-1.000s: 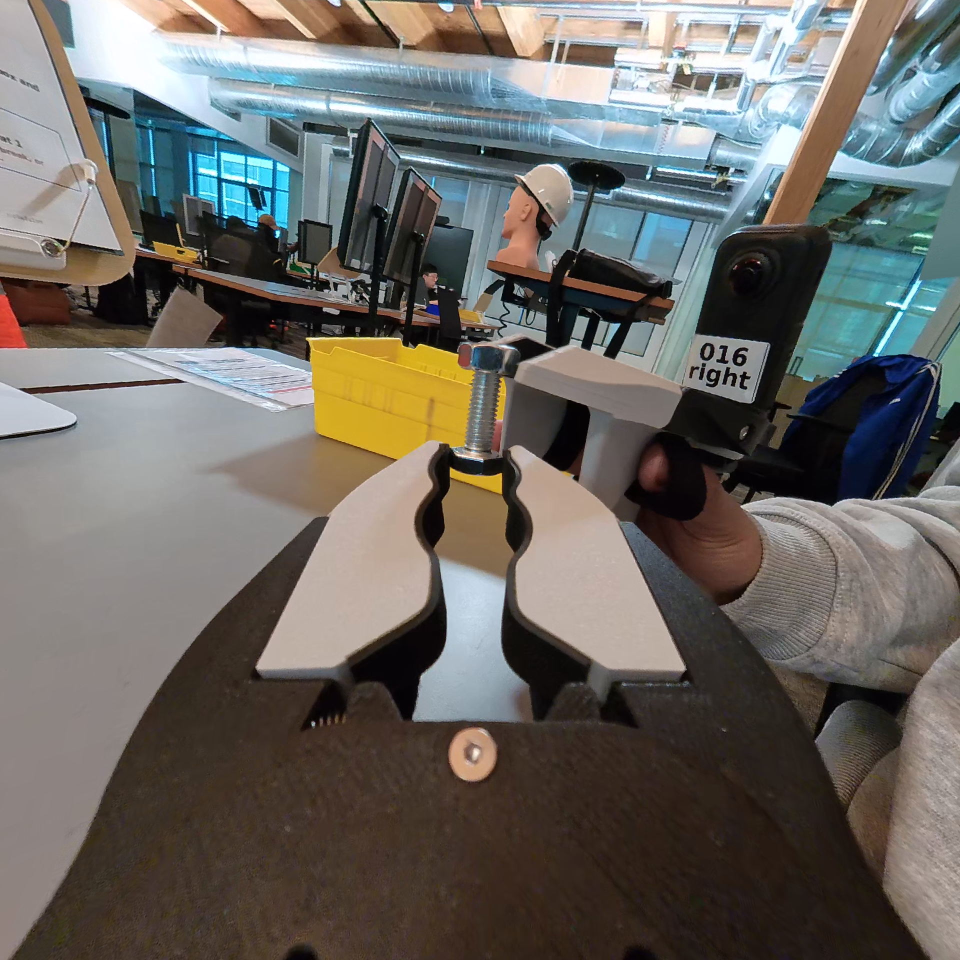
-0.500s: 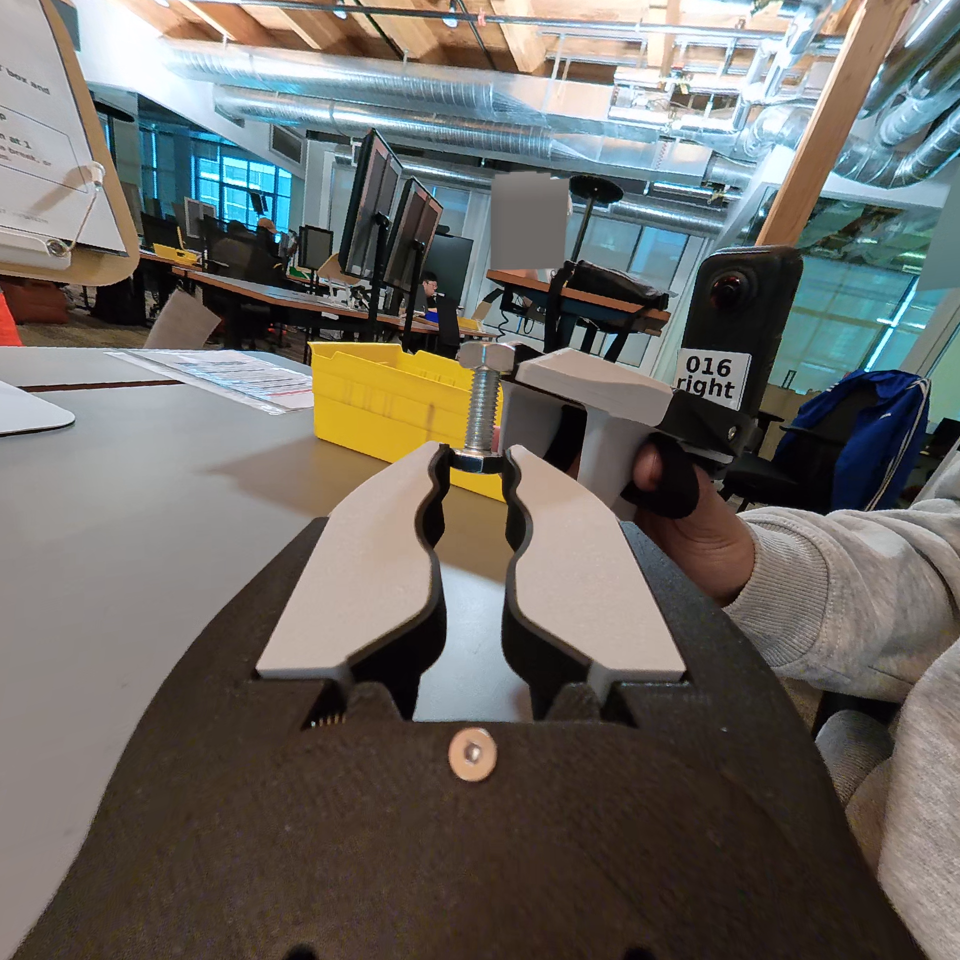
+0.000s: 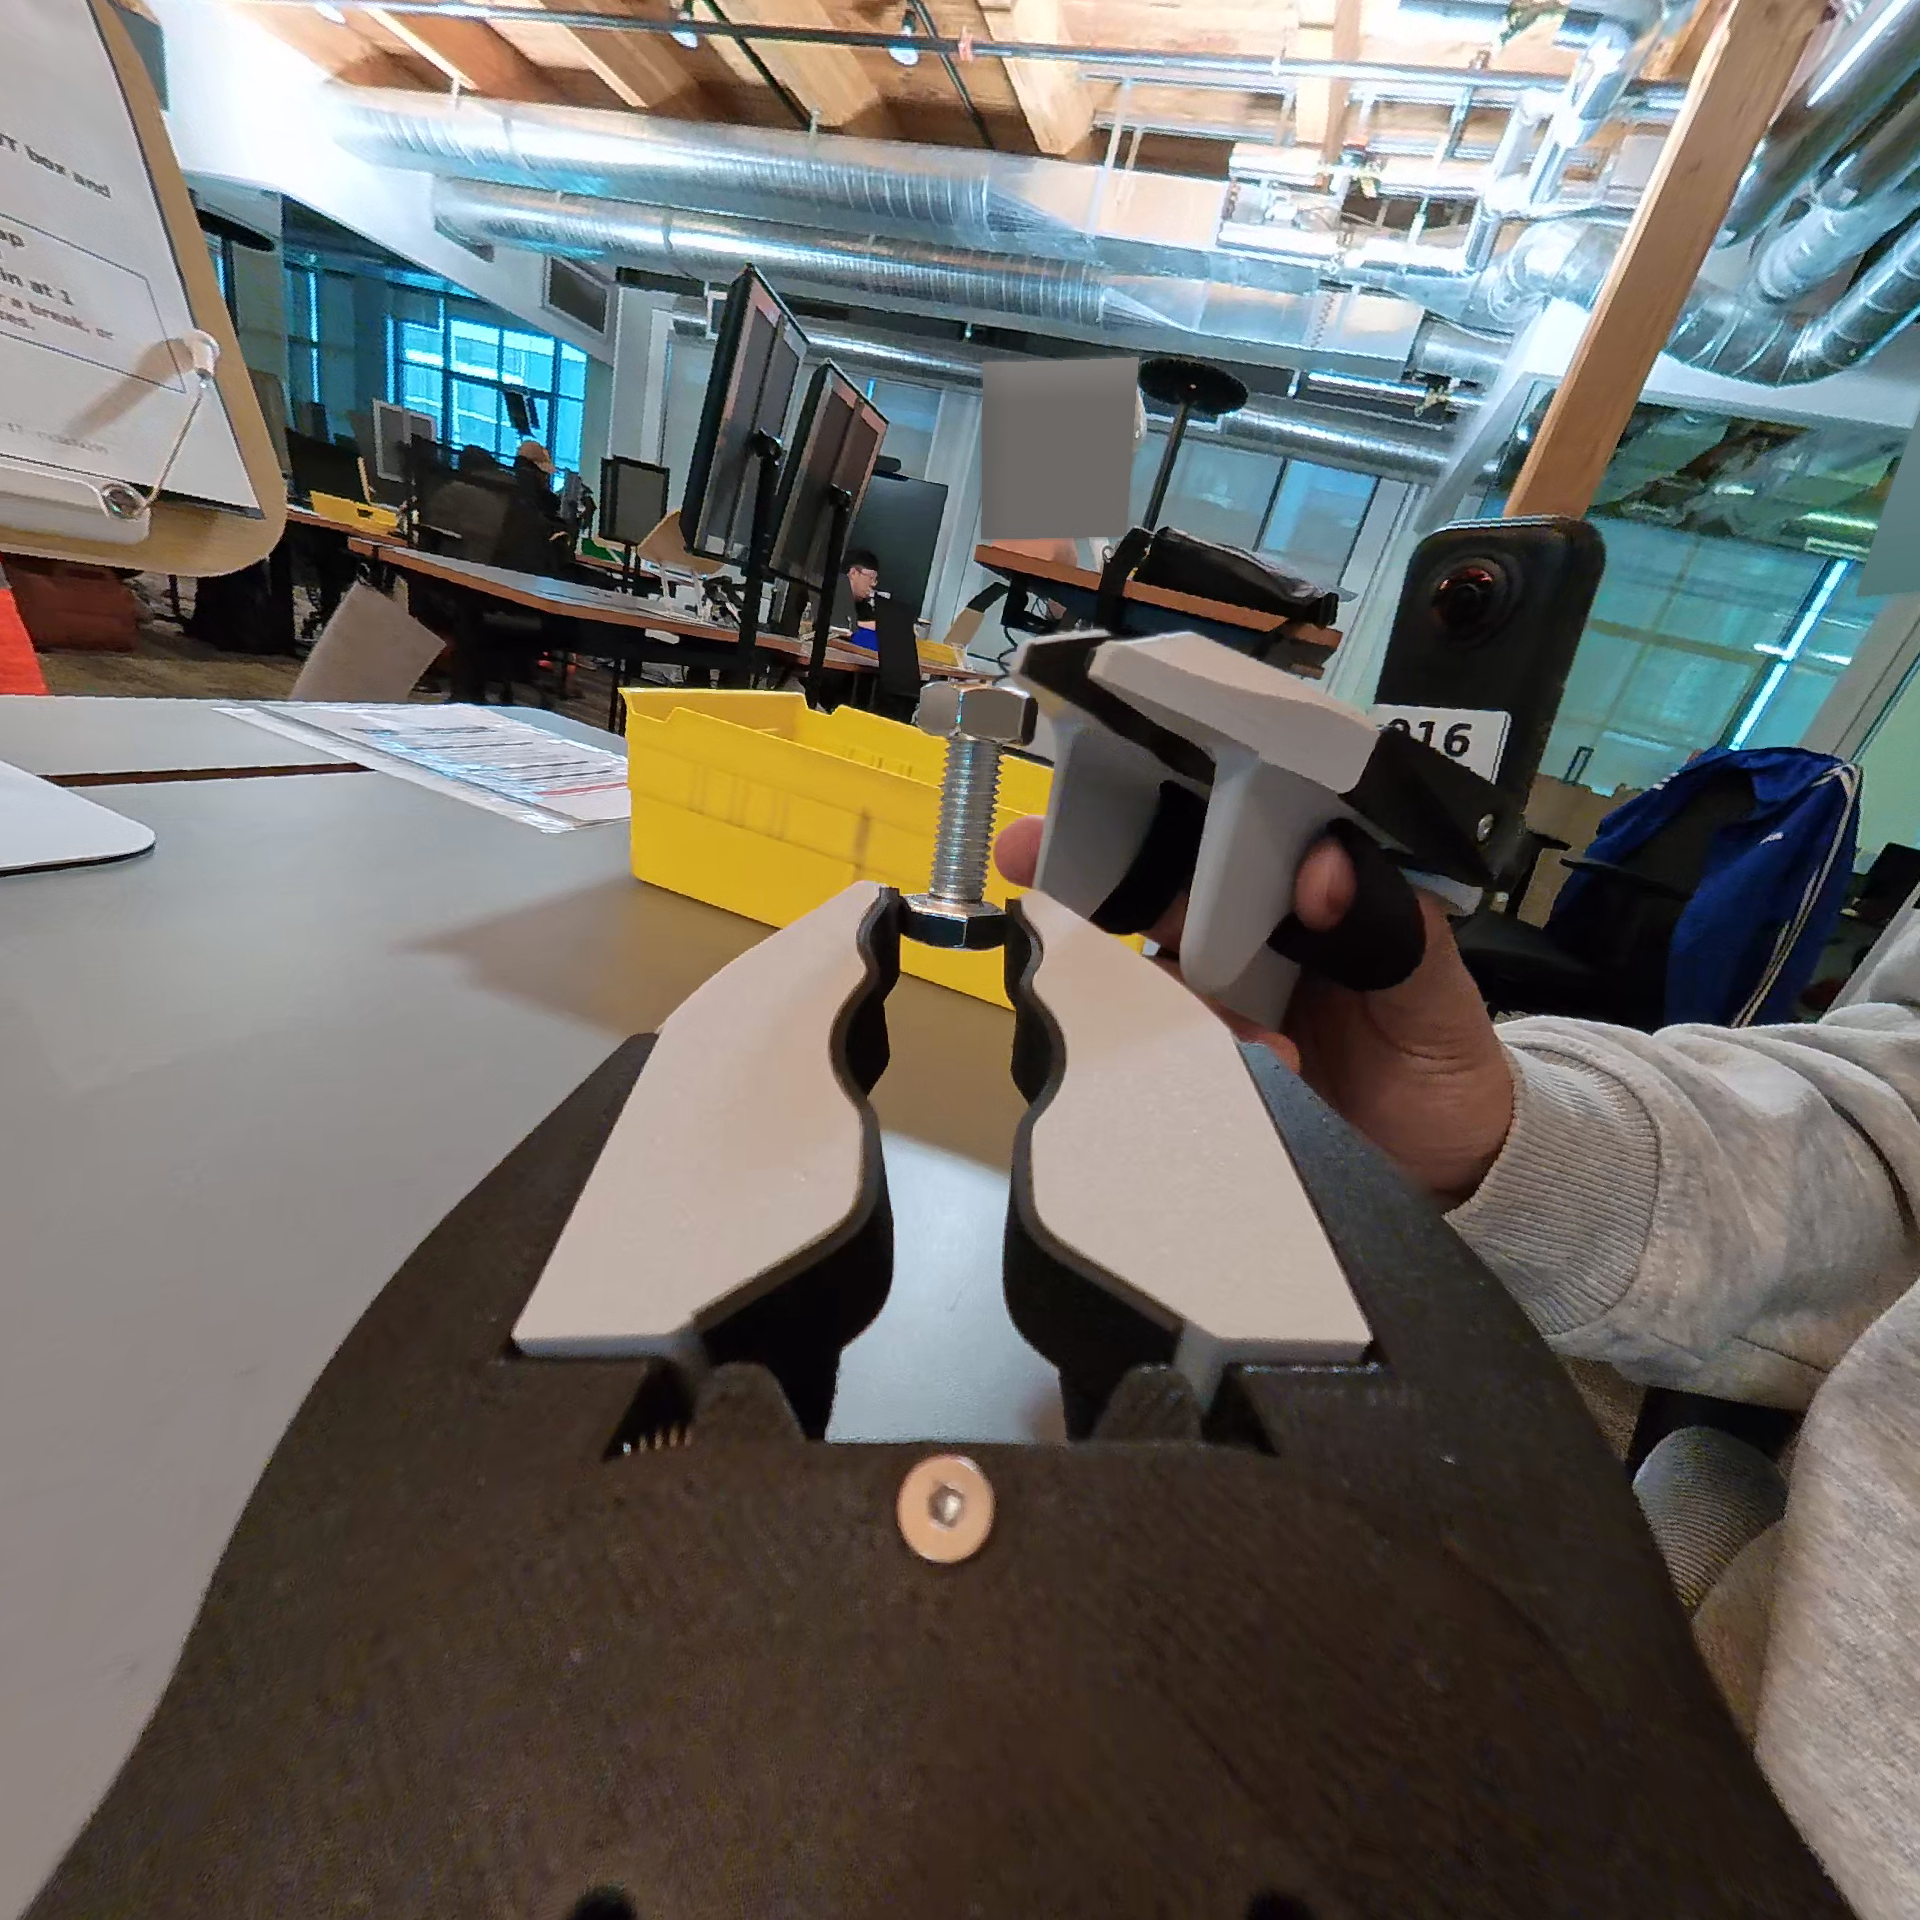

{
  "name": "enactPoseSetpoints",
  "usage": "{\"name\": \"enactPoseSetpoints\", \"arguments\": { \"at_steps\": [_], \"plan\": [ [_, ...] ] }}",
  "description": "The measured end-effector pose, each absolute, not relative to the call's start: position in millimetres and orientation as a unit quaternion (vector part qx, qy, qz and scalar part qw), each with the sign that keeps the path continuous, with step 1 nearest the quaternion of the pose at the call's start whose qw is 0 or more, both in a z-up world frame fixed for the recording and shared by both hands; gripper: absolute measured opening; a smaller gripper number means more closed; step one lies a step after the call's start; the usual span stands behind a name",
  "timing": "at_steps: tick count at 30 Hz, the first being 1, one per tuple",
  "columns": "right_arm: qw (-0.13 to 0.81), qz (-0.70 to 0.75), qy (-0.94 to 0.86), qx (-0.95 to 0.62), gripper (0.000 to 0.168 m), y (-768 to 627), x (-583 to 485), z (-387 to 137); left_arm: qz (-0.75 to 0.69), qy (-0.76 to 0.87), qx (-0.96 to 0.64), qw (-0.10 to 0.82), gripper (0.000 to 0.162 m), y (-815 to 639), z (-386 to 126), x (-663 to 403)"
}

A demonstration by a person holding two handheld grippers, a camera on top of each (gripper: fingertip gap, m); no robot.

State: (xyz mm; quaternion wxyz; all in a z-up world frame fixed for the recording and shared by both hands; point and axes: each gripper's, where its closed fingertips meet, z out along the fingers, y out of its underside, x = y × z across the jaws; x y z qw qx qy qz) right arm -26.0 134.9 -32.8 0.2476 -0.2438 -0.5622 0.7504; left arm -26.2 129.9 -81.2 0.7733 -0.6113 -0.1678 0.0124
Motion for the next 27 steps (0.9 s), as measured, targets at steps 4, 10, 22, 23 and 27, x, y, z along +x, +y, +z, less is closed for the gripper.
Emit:
{"name": "enactPoseSetpoints", "arguments": {
  "at_steps": [4, 10, 22, 23, 27],
  "plan": [
    [0.239, 0.744, -0.577, -0.237, 0.016, 127, -24, -37, 0.013, -0.167, -0.612, 0.773, 0.020, 131, -82, -26],
    [0.251, 0.729, -0.600, -0.214, 0.021, 116, -19, -40, 0.015, -0.167, -0.613, 0.772, 0.020, 131, -82, -26],
    [0.270, 0.715, -0.608, -0.216, 0.029, 113, -21, -44, 0.025, -0.157, -0.622, 0.766, 0.020, 133, -83, -22],
    [0.270, 0.715, -0.608, -0.217, 0.029, 113, -21, -45, 0.026, -0.155, -0.624, 0.766, 0.020, 134, -83, -22],
    [0.271, 0.712, -0.609, -0.219, 0.030, 113, -22, -46, 0.031, -0.144, -0.634, 0.759, 0.020, 137, -86, -18]
  ]
}}
